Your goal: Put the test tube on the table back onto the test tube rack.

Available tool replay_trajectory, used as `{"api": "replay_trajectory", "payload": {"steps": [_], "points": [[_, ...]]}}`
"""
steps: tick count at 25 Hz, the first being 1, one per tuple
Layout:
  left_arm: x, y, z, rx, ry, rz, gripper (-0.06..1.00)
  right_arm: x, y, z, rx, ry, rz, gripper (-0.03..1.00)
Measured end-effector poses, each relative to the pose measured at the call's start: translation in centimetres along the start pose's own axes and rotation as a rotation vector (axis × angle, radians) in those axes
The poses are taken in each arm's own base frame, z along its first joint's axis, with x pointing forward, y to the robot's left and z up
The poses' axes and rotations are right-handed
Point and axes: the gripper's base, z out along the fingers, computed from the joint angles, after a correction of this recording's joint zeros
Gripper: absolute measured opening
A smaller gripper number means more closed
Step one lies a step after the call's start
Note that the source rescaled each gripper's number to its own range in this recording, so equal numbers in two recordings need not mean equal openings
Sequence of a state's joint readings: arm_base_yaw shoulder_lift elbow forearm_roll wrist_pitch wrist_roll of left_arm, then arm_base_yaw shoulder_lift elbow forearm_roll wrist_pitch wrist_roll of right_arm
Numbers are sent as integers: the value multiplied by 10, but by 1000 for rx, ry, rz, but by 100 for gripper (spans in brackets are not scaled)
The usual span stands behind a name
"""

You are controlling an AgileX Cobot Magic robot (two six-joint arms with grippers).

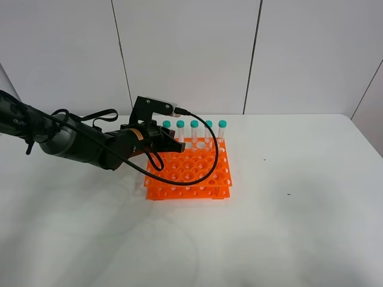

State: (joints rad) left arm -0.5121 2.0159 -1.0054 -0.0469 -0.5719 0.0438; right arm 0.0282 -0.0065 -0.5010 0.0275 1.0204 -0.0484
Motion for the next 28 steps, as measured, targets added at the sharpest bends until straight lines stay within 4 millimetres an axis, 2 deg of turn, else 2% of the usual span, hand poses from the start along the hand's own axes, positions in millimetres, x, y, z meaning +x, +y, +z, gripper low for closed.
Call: {"api": "replay_trajectory", "payload": {"steps": [5,7,9,10,12,16,22,26,28], "points": [[0,0,0,0,0,0,1,0,0,0,0,0,0,100],[0,0,0,0,0,0,14,0,0,0,0,0,0,100],[0,0,0,0,0,-2,36,0,0,0,0,0,0,100],[0,0,0,0,0,-4,43,0,0,0,0,0,0,100],[-2,0,-1,0,-5,-15,50,0,0,0,0,0,0,100],[-17,0,-10,3,-46,-31,54,0,0,0,0,0,0,100],[-56,-1,-39,9,-153,-35,55,0,0,0,0,0,1,100],[-90,-1,-78,20,-193,-39,55,0,0,0,0,0,1,100],[-104,-2,-97,30,-147,-40,55,0,0,0,0,0,1,100]]}}
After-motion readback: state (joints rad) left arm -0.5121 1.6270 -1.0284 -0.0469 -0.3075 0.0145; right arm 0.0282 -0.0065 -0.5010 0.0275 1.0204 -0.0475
